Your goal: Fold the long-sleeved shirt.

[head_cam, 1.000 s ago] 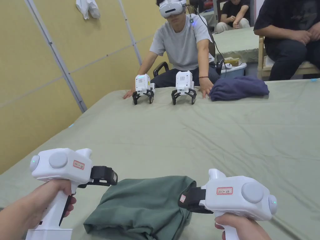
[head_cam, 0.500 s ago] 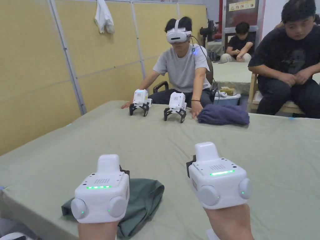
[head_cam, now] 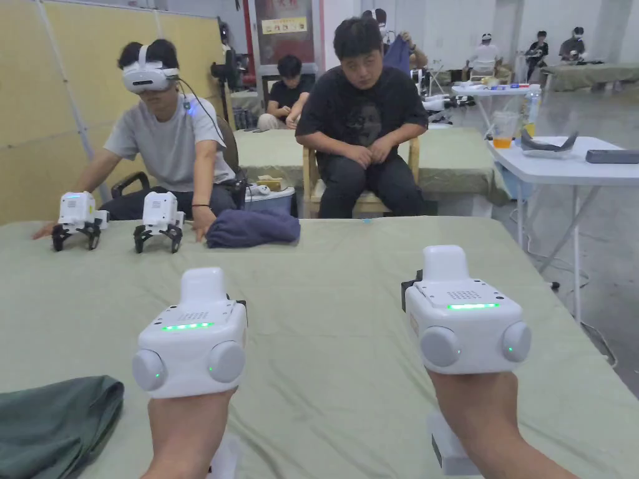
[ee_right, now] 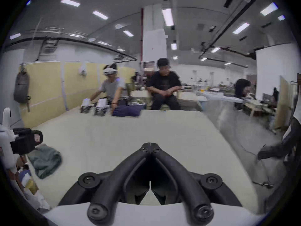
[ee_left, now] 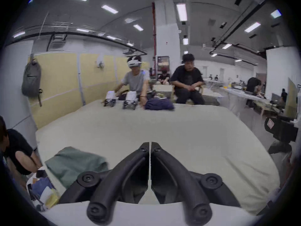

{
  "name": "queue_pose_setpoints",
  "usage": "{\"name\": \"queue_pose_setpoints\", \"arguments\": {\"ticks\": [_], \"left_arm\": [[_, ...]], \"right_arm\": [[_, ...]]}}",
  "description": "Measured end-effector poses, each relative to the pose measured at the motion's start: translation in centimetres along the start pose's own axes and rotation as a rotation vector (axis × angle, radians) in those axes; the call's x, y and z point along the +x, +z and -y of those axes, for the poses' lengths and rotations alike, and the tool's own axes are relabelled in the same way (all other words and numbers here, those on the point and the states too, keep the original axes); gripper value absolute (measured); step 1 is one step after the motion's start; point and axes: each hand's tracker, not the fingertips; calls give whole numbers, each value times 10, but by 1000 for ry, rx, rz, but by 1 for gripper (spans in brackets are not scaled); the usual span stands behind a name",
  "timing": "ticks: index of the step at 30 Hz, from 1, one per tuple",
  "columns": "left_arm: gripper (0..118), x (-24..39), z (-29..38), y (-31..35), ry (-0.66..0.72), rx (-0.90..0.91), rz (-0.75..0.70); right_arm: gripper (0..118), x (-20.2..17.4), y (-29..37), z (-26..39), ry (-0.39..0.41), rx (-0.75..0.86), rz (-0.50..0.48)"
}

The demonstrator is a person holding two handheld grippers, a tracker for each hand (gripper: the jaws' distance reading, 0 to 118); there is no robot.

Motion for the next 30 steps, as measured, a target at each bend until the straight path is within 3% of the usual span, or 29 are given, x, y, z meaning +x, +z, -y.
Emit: {"name": "queue_pose_setpoints", "arguments": {"ticks": [4, 8, 13, 19, 20, 21, 22, 23, 24, 25, 26, 27, 28, 30], "left_arm": [[5, 47, -9, -4, -29, 28, 116], [5, 67, -14, -5, -36, 22, 134], [5, 67, -10, -5, -78, 31, 138], [5, 43, -6, -7, -41, -7, 95], [7, 40, -6, -7, -42, -5, 81], [20, 38, -6, -9, -43, -3, 69], [72, 36, -6, -9, -57, 2, 46], [117, 34, -5, -10, -58, 2, 49], [118, 31, -7, -15, -64, -27, 69], [118, 30, -4, -22, -41, -156, 87], [118, 23, -10, -21, 16, -135, 56], [118, 24, -18, -26, -23, -108, 43], [118, 24, -21, -28, -37, -94, 28], [118, 27, -6, -22, -42, -58, 20]], "right_arm": [[8, 58, 14, -1, -42, -13, 128], [8, 89, 31, 5, -56, 0, 204], [8, 89, 29, 6, -64, -8, 215], [8, 60, 15, 13, -59, -22, 169], [8, 58, 13, 15, -58, -28, 159], [8, 54, 11, 16, -52, -34, 150], [34, 50, 9, 18, -40, -37, 139], [78, 46, 6, 20, -9, -36, 126], [118, 44, 4, 23, 29, -26, 137], [118, 42, 1, 24, 37, -46, 130], [118, 43, -4, 25, 13, -89, 110], [118, 41, -2, 28, -3, -11, 86], [118, 42, 2, 28, -13, -38, 59], [118, 37, 2, 30, 9, -41, 90]]}}
